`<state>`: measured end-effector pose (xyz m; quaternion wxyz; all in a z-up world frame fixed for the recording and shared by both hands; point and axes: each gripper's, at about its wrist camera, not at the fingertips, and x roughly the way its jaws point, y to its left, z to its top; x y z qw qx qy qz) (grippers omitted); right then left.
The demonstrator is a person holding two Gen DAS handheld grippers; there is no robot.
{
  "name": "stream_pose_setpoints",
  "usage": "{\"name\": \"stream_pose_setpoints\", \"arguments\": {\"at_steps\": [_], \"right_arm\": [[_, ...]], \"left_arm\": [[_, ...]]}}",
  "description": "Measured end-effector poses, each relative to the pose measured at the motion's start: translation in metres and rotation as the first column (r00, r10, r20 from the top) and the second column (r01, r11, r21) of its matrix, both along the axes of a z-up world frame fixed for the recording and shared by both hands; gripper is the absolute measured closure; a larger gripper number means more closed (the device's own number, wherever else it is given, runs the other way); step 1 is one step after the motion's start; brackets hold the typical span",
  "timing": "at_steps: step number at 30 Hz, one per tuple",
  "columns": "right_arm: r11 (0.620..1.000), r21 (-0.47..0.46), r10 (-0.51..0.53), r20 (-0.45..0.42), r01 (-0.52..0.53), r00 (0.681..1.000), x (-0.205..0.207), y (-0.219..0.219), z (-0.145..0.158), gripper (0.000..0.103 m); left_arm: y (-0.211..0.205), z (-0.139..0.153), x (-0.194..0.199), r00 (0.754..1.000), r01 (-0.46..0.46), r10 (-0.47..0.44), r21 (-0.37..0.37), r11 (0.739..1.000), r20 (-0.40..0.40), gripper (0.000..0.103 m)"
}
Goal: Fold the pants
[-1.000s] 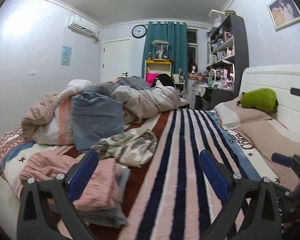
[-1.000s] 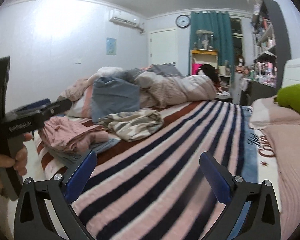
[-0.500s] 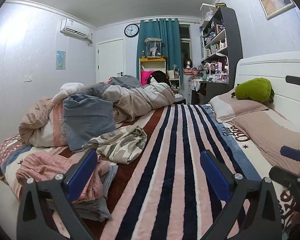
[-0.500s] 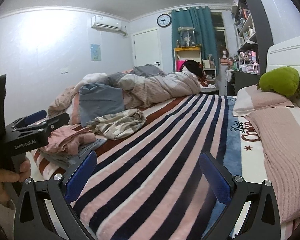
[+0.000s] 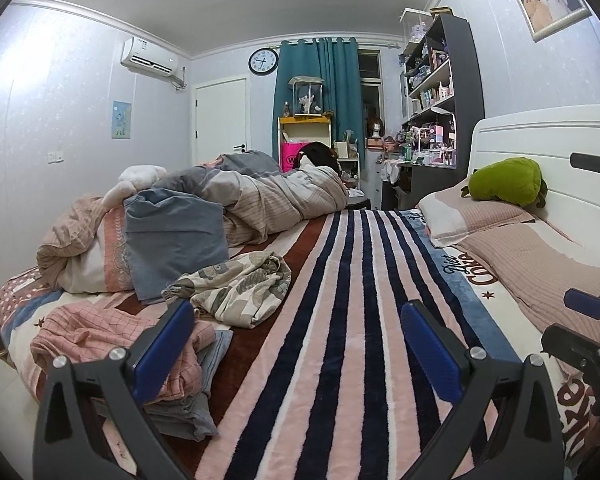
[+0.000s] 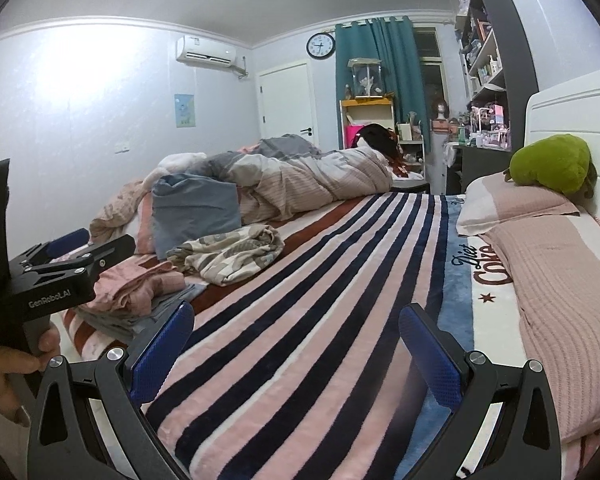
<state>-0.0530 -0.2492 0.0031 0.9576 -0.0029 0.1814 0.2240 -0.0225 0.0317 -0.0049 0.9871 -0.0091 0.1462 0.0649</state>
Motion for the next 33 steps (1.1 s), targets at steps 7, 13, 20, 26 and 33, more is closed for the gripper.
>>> {"name": "stream_pose_setpoints", "arguments": {"at_steps": [7,13,20,26,33], "right_arm": [[1.0,0.0,-0.003,0.003,0.003,1.0,-0.001,-0.002,0.001,0.001],[1.0,0.001,0.001,0.003,-0.001,1.0,-0.002,-0.003,0.003,0.001],[1.0,0.001,0.004,0.003,-0.004,1.0,-0.002,-0.002,0.004,0.001],[1.0,0.001,0.003,0.003,-0.003,1.0,-0.002,-0.002,0.004,0.001],[1.0,0.002,0.003,0.003,-0.003,1.0,-0.002,-0.001,0.004,0.001]], "left_arm": [[0.001,0.001,-0.001,1.0,-0.002,0.002,0.001,1.0,0.003,0.001],[0.004,0.003,-0.003,1.0,-0.012,0.012,0.0,1.0,0.002,0.001],[0.011,0.004,-0.003,1.0,-0.027,0.027,0.003,1.0,0.0,0.001],[0.012,0.004,-0.003,1.0,-0.027,0.027,0.003,1.0,0.001,0.001],[0.012,0.004,-0.003,1.0,-0.026,0.026,0.004,1.0,0.0,0.001]]}}
